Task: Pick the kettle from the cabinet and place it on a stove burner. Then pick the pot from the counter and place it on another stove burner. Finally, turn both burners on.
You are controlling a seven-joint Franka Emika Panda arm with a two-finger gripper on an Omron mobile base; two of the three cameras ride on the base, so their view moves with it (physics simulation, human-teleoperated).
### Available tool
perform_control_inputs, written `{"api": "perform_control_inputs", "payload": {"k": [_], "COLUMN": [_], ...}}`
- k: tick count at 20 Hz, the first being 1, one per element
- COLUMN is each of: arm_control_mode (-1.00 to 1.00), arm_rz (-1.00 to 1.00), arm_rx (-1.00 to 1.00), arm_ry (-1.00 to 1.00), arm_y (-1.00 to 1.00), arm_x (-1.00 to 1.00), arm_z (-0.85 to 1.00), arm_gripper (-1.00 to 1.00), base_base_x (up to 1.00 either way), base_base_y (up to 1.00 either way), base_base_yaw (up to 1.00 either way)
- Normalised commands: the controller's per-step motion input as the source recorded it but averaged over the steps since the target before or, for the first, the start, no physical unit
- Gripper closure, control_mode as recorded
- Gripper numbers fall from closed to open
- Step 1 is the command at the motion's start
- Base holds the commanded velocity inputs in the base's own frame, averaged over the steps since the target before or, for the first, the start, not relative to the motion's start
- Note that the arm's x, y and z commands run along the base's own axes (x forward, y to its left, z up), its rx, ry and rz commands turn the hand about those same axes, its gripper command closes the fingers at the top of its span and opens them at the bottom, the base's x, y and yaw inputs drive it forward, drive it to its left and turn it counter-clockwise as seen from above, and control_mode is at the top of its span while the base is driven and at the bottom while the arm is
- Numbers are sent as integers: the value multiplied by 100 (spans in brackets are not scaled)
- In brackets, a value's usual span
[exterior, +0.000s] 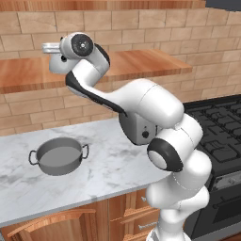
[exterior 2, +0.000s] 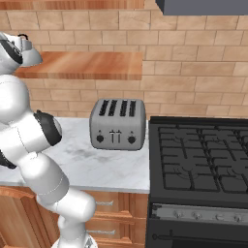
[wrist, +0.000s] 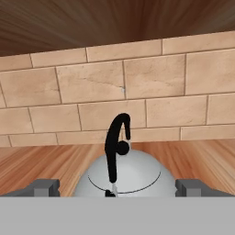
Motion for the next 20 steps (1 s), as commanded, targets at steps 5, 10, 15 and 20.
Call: {"api": "perform_control_inputs", "payload": {"k": [5,10,15,20], "arm_control_mode": [-100,-100,-100,-100], "arm_rz": [-2,0,0,0], "arm_rx": [0,0,0,0], "arm_ry": [0,0,0,0], "arm_y": [8,0,0,0], "arm_x": [3,5,7,6], "arm_z": [0,0,0,6], "arm_gripper": [-100,-100,-100,-100], "base_base_x": [0,0,0,0], "base_base_y": [0,0,0,0], "base_base_yaw": [0,0,0,0]}}
